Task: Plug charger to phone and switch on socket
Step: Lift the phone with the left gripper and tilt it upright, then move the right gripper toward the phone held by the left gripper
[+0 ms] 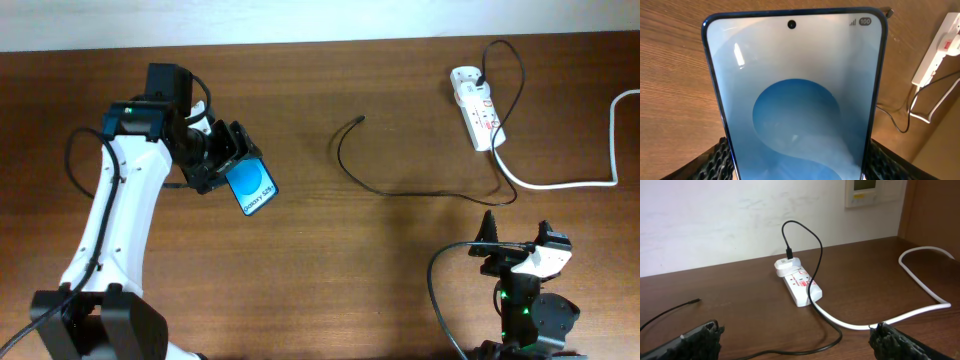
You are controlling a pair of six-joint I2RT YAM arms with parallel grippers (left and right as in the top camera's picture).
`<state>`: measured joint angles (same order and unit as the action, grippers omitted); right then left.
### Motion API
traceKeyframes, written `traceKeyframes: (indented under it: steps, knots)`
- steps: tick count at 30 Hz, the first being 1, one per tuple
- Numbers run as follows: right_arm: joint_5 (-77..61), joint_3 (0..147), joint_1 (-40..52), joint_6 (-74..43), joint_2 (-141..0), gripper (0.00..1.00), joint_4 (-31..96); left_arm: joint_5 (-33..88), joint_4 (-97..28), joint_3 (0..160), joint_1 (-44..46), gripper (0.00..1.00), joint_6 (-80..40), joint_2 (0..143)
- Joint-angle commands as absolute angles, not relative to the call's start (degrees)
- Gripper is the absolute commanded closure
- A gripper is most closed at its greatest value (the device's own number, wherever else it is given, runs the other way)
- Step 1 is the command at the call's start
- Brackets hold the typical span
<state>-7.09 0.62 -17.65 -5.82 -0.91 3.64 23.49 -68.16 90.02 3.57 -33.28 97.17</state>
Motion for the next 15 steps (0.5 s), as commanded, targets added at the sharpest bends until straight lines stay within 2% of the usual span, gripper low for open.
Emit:
traceKeyframes:
  steps: [1, 8, 13, 15]
  knots:
    - [-6.83, 0.32, -17.65, -5.8, -0.51, 0.02, 3.97, 23.53, -68.16, 91.66, 3.38, 0.73, -33.87, 95.55]
    - [-7.99, 0.32, -17.63, -7.18, -0.51, 0.02, 3.7, 23.24, -71.85, 91.66, 3.38, 0.72, -32.32, 95.55]
    - [-37.45, 0.32, -17.63, -30.22, -0.51, 0.02, 2.76, 23.05, -71.46, 91.66, 3.38, 0.71, -32.32, 95.55]
    - [-57.41, 0.32, -17.63, -41.32, -0.51, 0.02, 2.85, 23.03, -71.5, 91.66, 3.38, 0.71, -32.29, 95.55]
